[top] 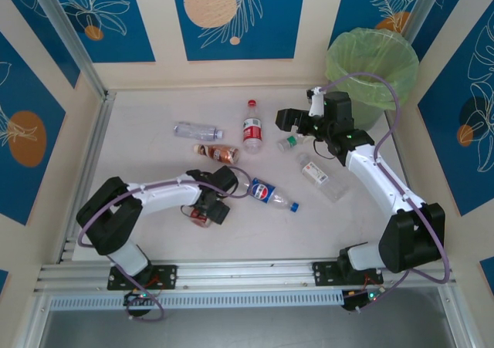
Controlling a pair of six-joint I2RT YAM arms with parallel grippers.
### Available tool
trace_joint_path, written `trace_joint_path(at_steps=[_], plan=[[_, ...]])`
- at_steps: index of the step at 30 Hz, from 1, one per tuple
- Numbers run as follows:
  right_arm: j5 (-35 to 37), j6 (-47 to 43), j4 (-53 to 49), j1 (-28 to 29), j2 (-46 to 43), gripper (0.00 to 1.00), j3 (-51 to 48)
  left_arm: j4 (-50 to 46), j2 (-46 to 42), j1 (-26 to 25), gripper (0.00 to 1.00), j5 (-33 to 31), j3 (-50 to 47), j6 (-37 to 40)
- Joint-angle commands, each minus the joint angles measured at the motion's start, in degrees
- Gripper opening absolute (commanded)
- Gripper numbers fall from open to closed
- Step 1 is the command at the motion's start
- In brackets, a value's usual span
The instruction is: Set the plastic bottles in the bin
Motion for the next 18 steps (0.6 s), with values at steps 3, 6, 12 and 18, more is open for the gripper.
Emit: trace_joint_path(at_steps=[3,6,12,18], plan=[[0.95,0.68,-0.23,0.55,-0.50,0.98,0.17,-1.12,-5.47,-0.31,0.95,1.46,-2.12,0.10],[0.92,1.02,-0.10,0.79,-0.35,0.98,0.25,-1.09,-7.89,-0.21,0.95,1.01,-3.54,-0.62],[1.14,1.06,-0.68,1.14,-0.56,0.99,0.93,-0.67,-6.36,-0.23,0.87,2.18,-4.55,-1.92],[1.81,0.73,-1.38,1.41,-1.57,0.99,0.36,-0.02,-4.49,-0.31,0.75,1.45,-4.13,-1.64]])
